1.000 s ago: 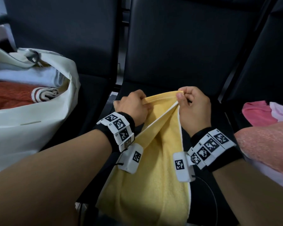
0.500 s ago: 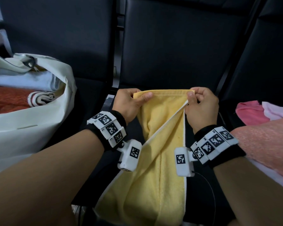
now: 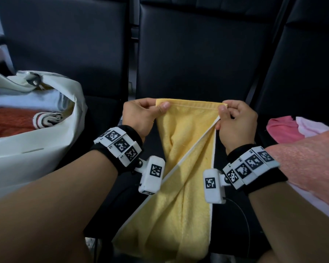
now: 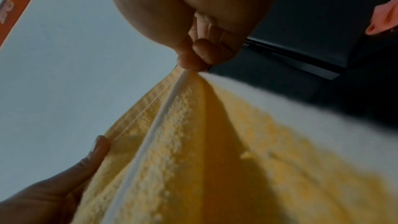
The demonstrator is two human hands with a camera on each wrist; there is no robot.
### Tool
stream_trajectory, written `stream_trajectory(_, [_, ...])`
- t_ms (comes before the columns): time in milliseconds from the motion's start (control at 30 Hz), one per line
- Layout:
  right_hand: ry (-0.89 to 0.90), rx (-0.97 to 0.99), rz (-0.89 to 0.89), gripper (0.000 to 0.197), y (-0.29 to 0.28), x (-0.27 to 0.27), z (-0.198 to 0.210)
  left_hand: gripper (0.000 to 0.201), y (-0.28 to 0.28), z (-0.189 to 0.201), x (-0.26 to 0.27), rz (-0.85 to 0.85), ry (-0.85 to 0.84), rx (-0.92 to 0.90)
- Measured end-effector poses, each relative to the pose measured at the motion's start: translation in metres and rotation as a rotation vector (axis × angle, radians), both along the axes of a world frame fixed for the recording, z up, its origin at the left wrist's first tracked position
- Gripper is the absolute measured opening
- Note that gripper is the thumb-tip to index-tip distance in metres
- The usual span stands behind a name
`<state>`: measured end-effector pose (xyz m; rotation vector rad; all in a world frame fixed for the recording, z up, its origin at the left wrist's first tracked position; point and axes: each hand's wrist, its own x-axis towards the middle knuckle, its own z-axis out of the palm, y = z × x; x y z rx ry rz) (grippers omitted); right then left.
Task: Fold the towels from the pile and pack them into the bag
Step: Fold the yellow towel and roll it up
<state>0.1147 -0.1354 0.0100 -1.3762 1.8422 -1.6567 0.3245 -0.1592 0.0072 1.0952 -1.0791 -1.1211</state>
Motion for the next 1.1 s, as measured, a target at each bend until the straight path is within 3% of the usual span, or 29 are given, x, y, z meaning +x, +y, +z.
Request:
stream_trajectory(400, [-0.139, -0.061, 0.124, 0.019, 0.053, -0.007, 0.032, 0.005, 0.041, 0.028, -0.003, -0.025, 0.025, -0.169])
stream_trajectory(600, [-0.069, -0.071, 0.099, 0.013, 0.083, -0.008, 0.051, 0.004, 0.072, 0.054, 0.003, 0.006, -0.074, -0.275])
stream_trajectory(833, [0.034, -0.151, 0.057, 0.005, 0.124, -0.003, 0.104, 0.005, 0.113, 0.107, 0.015, 0.068, -0.192, -0.308])
stream_trajectory(1100, [0.103, -0.300, 0.051, 0.005, 0.186, 0.015, 0.182, 0.008, 0.186, 0.188, 0.022, -0.033, -0.102, -0.404])
